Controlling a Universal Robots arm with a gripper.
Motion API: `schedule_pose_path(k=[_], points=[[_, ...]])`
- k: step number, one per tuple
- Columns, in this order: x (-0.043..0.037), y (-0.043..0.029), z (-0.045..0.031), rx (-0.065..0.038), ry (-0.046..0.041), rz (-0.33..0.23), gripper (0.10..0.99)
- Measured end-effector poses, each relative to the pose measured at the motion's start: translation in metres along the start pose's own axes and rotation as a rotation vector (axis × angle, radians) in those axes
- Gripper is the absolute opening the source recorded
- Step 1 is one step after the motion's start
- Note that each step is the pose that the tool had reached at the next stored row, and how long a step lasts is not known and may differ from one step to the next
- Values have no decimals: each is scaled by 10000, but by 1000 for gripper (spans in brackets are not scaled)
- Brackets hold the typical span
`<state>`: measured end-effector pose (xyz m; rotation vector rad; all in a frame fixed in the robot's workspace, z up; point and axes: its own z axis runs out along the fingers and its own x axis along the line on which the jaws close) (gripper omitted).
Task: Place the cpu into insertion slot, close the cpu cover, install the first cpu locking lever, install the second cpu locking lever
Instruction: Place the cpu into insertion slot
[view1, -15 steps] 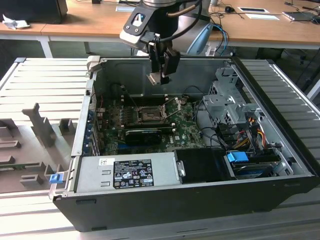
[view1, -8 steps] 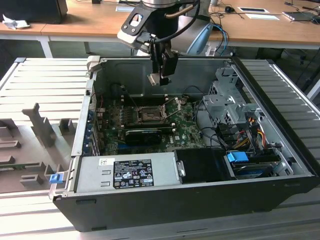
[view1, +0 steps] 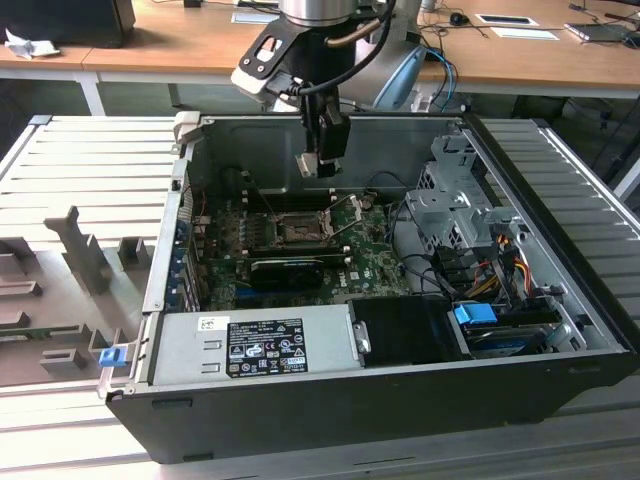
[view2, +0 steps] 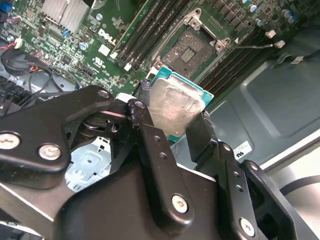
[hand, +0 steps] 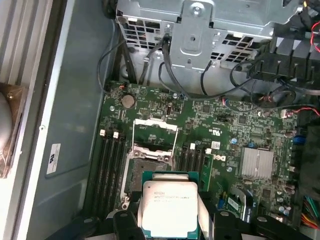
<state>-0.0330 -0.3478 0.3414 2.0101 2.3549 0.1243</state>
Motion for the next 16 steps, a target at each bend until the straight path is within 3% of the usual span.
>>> schedule_pose_path(k=[4, 9, 16], points=[[0, -3, 40, 5, -25, 56, 529], [-1, -7, 79, -7, -85, 722, 529], [-4, -19, 211, -8, -89, 760, 529]])
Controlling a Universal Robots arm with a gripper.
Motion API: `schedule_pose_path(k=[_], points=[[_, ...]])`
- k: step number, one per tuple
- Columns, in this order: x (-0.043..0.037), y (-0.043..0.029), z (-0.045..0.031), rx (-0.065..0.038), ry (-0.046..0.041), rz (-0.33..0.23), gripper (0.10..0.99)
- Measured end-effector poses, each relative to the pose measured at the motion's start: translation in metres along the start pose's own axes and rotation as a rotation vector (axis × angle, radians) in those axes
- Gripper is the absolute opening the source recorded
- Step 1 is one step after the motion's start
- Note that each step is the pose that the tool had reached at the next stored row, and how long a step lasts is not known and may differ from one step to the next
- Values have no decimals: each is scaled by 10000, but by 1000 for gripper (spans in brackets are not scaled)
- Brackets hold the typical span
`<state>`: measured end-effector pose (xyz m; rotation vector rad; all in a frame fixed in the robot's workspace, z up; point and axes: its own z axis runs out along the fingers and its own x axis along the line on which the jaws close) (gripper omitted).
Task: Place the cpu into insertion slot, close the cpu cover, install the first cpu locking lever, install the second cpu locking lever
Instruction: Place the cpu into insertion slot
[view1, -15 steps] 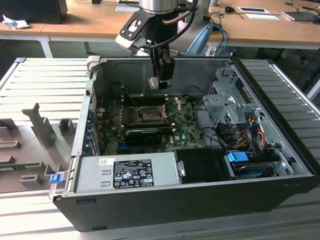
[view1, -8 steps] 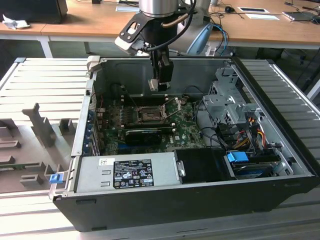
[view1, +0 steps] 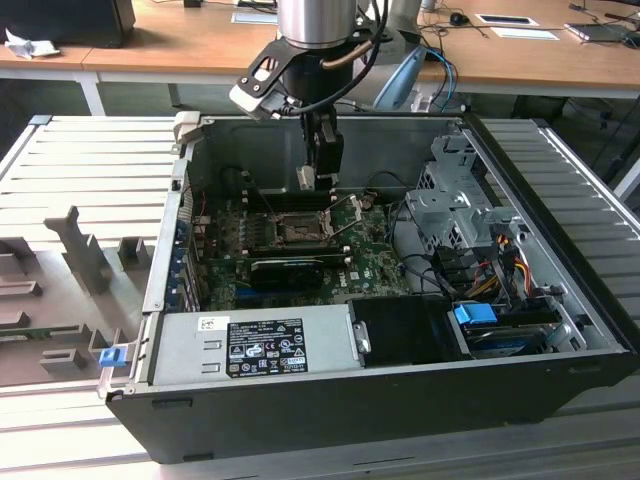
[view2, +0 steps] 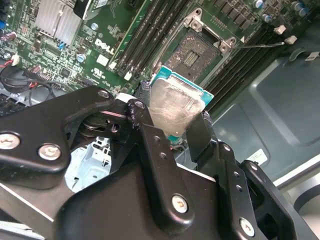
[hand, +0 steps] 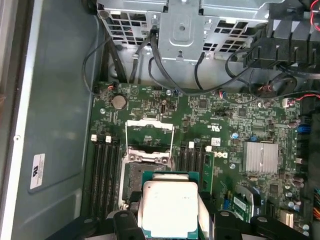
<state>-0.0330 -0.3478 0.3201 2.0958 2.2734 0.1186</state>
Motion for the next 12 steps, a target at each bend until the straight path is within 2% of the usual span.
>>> schedule_pose_path(k=[7, 10, 12], points=[[-1, -8, 88, -1, 1, 1, 529], [-2, -9, 104, 0, -4, 32, 529], [-2, -10, 115, -5, -24, 274, 529]])
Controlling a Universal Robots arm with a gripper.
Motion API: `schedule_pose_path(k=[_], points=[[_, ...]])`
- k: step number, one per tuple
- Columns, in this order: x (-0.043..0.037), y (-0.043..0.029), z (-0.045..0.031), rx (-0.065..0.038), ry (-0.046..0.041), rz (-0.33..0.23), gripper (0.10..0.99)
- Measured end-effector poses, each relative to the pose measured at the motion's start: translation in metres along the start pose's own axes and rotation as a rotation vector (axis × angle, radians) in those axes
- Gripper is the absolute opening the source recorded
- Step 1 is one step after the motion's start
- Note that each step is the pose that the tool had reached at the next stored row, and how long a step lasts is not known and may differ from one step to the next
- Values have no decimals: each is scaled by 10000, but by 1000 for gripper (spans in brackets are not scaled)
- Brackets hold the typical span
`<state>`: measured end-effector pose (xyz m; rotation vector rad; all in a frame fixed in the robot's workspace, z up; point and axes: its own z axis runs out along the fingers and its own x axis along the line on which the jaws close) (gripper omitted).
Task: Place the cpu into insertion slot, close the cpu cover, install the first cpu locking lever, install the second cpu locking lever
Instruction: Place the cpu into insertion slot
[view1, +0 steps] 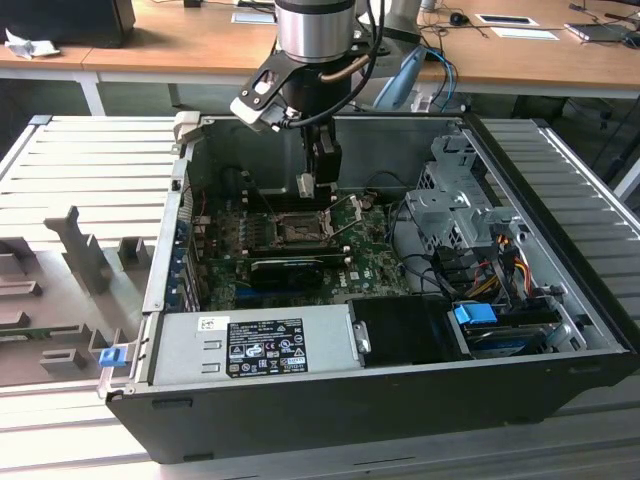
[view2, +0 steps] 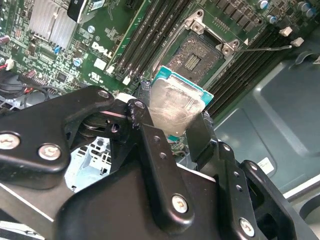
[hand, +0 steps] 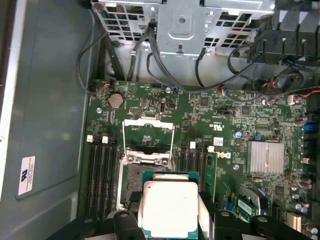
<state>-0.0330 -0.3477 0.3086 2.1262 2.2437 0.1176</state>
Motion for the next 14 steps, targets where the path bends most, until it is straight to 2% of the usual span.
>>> schedule_pose_path(k=[2, 14], points=[[0, -1, 11, -4, -21, 247, 529], [-3, -16, 162, -4, -22, 250, 529]])
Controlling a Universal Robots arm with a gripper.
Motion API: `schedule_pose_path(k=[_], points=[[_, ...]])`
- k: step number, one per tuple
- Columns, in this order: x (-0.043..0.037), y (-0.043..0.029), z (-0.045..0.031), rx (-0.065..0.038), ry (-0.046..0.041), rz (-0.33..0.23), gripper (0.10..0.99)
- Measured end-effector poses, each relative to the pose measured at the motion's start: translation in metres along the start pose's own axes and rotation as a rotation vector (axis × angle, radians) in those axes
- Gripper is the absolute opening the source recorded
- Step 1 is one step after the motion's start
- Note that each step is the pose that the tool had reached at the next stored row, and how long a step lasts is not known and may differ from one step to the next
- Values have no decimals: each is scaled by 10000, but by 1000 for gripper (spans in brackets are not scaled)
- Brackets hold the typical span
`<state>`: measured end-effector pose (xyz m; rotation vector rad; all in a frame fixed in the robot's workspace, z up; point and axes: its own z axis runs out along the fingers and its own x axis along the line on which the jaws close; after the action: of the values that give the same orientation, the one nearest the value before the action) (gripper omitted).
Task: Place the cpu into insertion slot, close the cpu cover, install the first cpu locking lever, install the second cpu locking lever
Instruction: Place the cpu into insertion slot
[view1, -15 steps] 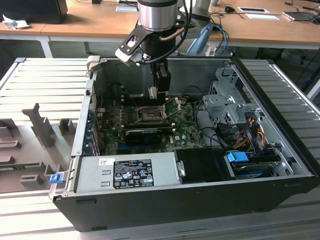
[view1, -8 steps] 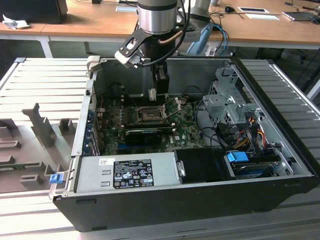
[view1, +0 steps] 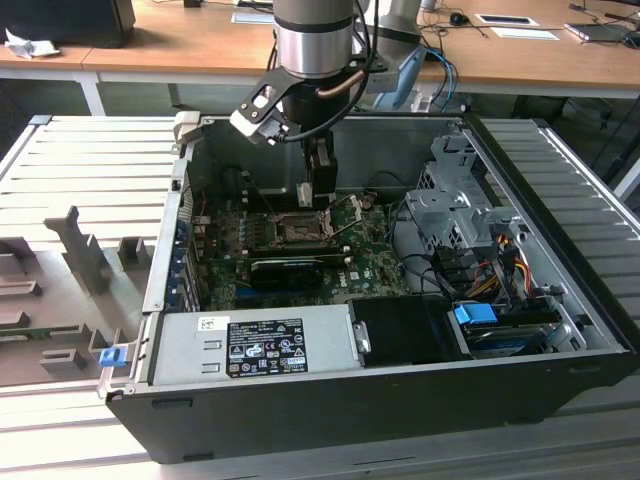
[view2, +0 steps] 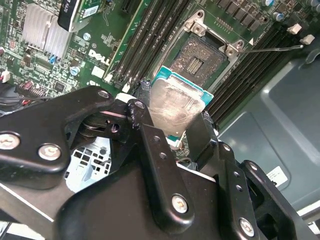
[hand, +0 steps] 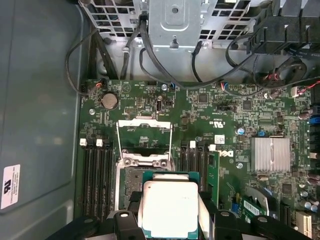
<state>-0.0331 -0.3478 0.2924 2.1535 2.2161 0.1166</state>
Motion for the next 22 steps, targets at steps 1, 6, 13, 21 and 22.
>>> schedule_pose_path(k=[1, 6, 13, 21, 22], points=[[0, -1, 6, 0, 0, 0, 529], [-1, -4, 43, 0, 0, 0, 529], [-1, -10, 90, 0, -1, 13, 529], [-2, -16, 124, 0, -2, 15, 529], [-2, -17, 126, 0, -2, 15, 529]])
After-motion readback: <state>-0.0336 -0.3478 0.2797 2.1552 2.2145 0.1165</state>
